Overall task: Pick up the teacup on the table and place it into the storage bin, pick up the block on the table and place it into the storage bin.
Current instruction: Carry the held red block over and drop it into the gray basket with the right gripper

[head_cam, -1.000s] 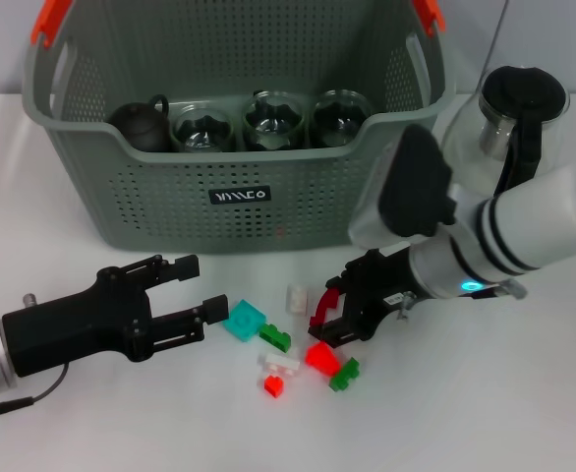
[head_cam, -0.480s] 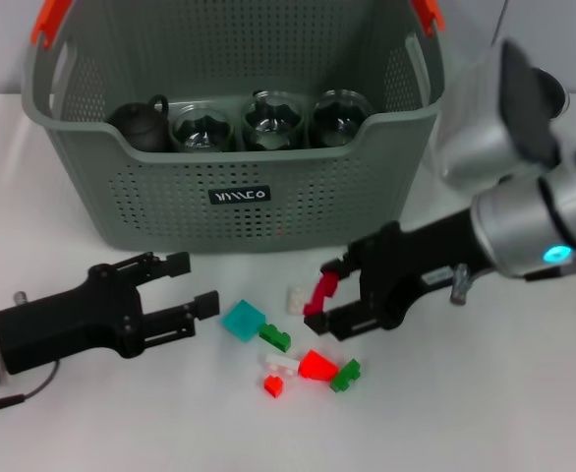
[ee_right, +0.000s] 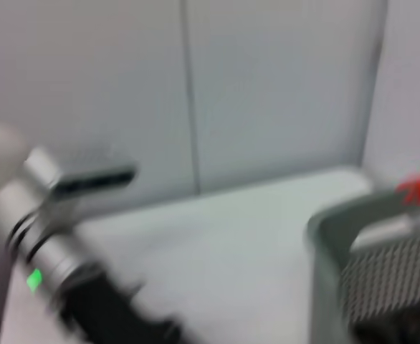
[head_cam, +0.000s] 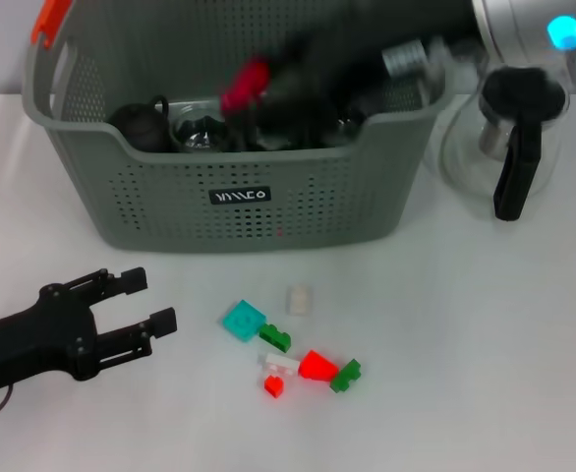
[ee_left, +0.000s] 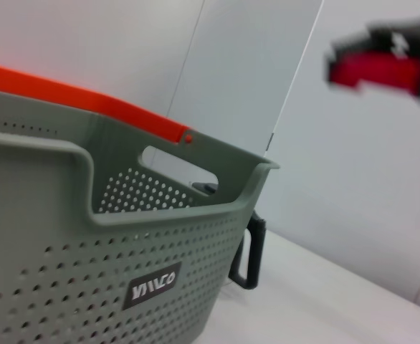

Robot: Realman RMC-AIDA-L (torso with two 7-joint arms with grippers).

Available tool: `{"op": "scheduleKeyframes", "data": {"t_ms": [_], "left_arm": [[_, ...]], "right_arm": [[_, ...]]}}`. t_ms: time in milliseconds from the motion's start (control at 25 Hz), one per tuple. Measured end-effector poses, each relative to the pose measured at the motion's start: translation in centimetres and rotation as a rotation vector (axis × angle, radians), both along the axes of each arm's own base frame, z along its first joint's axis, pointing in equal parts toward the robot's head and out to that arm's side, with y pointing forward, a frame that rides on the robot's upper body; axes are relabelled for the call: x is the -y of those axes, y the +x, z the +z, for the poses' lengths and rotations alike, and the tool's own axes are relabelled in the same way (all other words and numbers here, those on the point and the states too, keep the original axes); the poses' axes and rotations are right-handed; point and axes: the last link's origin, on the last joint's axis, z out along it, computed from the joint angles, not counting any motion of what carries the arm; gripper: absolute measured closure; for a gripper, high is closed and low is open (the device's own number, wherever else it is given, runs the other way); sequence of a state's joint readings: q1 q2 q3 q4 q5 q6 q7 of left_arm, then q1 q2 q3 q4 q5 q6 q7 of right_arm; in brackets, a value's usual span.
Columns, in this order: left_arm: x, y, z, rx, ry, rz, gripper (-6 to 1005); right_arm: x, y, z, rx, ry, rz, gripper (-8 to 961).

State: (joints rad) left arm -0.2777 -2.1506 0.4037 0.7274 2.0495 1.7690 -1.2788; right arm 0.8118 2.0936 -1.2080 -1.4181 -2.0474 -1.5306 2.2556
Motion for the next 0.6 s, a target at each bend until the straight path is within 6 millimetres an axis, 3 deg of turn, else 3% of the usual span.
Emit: {"op": "scheduleKeyframes", "data": {"t_ms": [160, 320, 400, 600], "left_arm": [[0.3, 0.2, 0.1, 0.011, -0.010, -0.015, 236], [0.2, 0.6, -0.1, 0.022, -0.028, -0.038, 236], [0.2, 0.6, -0.1, 0.022, -0.030, -0.038, 235], [0.0, 0.5, 0.1, 0.012, -0.018, -0.030, 229]], "right_arm": [[-4.6, -1.0, -0.7, 0.026, 0.091, -0.073, 261], [-8.1, 0.7, -2.2, 0.128, 0.202, -0.150, 257], [-9.1, 1.8, -2.7, 0.177, 0.265, -0.162, 255], [-8.7, 2.0, -2.6, 0.172, 0.296, -0.129, 172]]}}
